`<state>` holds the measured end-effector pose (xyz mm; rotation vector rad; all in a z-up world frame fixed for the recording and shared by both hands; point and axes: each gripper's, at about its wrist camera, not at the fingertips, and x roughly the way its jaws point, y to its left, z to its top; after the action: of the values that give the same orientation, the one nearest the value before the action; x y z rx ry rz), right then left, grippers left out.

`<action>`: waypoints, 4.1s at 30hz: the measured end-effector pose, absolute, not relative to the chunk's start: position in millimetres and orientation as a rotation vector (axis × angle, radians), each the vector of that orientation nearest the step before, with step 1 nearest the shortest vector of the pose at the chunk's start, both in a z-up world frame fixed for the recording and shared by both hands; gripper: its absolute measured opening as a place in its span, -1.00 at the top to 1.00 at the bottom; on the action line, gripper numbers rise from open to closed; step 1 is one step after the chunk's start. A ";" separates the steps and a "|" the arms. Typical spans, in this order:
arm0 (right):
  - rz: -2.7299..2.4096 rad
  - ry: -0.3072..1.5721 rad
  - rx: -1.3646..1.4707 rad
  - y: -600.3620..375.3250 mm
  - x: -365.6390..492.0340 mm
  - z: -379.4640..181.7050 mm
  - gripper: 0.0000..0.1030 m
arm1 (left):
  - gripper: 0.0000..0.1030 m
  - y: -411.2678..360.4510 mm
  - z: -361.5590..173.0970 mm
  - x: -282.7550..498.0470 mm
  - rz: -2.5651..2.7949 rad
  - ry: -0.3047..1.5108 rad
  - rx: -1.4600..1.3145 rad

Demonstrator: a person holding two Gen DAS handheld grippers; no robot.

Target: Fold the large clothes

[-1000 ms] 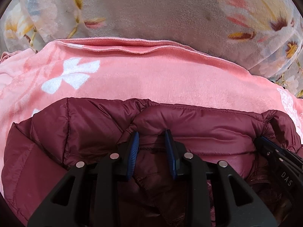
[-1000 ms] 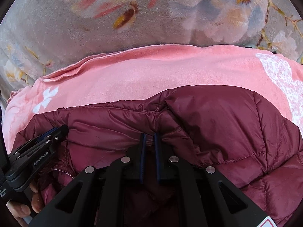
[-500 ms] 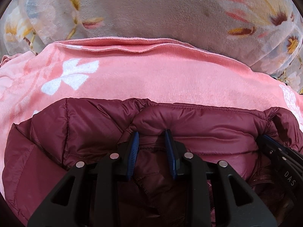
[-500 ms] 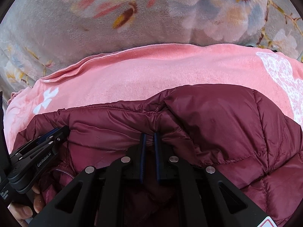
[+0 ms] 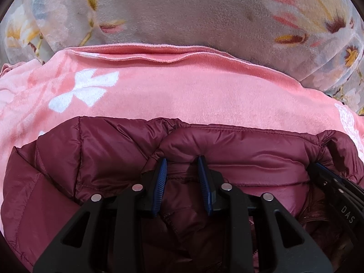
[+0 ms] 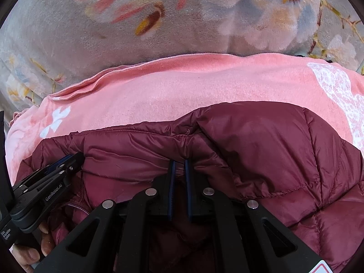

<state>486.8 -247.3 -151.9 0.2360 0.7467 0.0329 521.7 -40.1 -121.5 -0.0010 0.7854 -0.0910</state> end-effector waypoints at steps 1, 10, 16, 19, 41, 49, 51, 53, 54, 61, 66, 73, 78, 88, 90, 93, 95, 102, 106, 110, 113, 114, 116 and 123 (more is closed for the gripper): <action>0.051 0.744 0.252 -249.8 486.3 -151.0 0.87 | 0.47 -41.3 -121.2 521.6 -0.087 0.785 0.008; 0.080 0.741 0.418 -312.5 326.2 -69.0 0.20 | -0.43 -10.8 -46.6 421.1 -0.183 0.728 0.045; -0.064 0.760 0.282 -339.8 122.1 -78.5 -0.24 | -0.68 80.2 -18.5 287.2 -0.230 0.787 -0.004; -0.110 0.825 0.274 -342.2 62.8 -102.8 -0.26 | -0.68 136.1 -36.6 228.7 -0.201 0.863 -0.103; 0.021 0.793 0.703 -326.9 -0.2 -183.5 0.29 | 0.41 189.1 -129.0 132.4 -0.174 1.030 -0.414; 0.063 0.649 0.705 -322.2 -38.4 -145.1 0.93 | 0.90 187.3 -90.6 97.4 -0.229 0.943 -0.412; 0.060 0.613 0.647 -316.2 -58.3 -127.1 0.94 | 0.90 187.1 -78.3 84.1 -0.248 0.916 -0.409; 0.051 0.581 0.600 -312.1 -82.1 -112.3 0.94 | 0.90 191.8 -64.0 60.5 -0.279 0.883 -0.421; 0.045 0.560 0.577 -310.7 -98.5 -104.3 0.94 | 0.90 195.6 -58.1 46.9 -0.291 0.869 -0.431; 0.067 0.391 0.568 -319.4 -209.1 -60.3 0.94 | 0.91 227.7 -21.0 -38.5 -0.339 0.777 -0.537; 0.060 0.255 0.524 -315.9 -239.5 -10.3 0.94 | 0.91 240.5 31.5 -85.0 -0.375 0.645 -0.566; 0.065 0.216 0.556 -335.0 -171.9 30.5 0.94 | 0.89 226.6 82.4 -50.8 -0.342 0.545 -0.486; 0.003 0.312 0.534 -341.9 -80.3 17.6 0.94 | 0.89 200.0 70.5 28.7 -0.237 0.614 -0.395; -0.093 0.485 0.592 -361.6 46.5 -61.4 0.95 | 0.89 141.1 2.6 168.2 -0.086 0.799 -0.239; -0.105 0.510 0.594 -363.5 61.4 -73.5 0.95 | 0.89 137.1 -13.5 183.7 -0.069 0.834 -0.234; -0.121 0.543 0.594 -364.2 80.2 -89.8 0.95 | 0.89 132.3 -36.4 201.0 -0.044 0.879 -0.226; -0.127 0.559 0.600 -365.0 91.1 -99.0 0.95 | 0.89 129.9 -49.8 210.7 -0.033 0.899 -0.224; -0.155 0.618 0.605 -365.4 117.9 -129.5 0.95 | 0.87 130.6 -87.1 233.9 -0.020 0.952 -0.241; -0.166 0.651 0.591 -364.1 128.2 -143.4 0.95 | 0.85 129.1 -100.5 240.8 -0.021 0.963 -0.244; -0.177 0.676 0.579 -361.9 135.2 -156.6 0.95 | 0.85 125.9 -111.2 245.2 -0.025 0.967 -0.235; -0.180 0.687 0.574 -360.6 136.8 -162.7 0.95 | 0.84 123.2 -118.0 247.1 -0.028 0.966 -0.226; -0.181 0.690 0.571 -360.3 137.5 -164.1 0.96 | 0.84 122.4 -119.0 247.6 -0.028 0.964 -0.224; -0.182 0.695 0.568 -360.1 138.8 -167.6 0.96 | 0.84 120.9 -121.2 248.2 -0.029 0.960 -0.218; -0.186 0.704 0.567 -359.3 142.3 -175.4 0.97 | 0.84 119.4 -127.2 247.8 -0.036 0.935 -0.207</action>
<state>142.3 -359.3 -175.4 0.5674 0.7042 -0.1857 247.8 119.4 -127.2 -0.2072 0.9354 -0.0356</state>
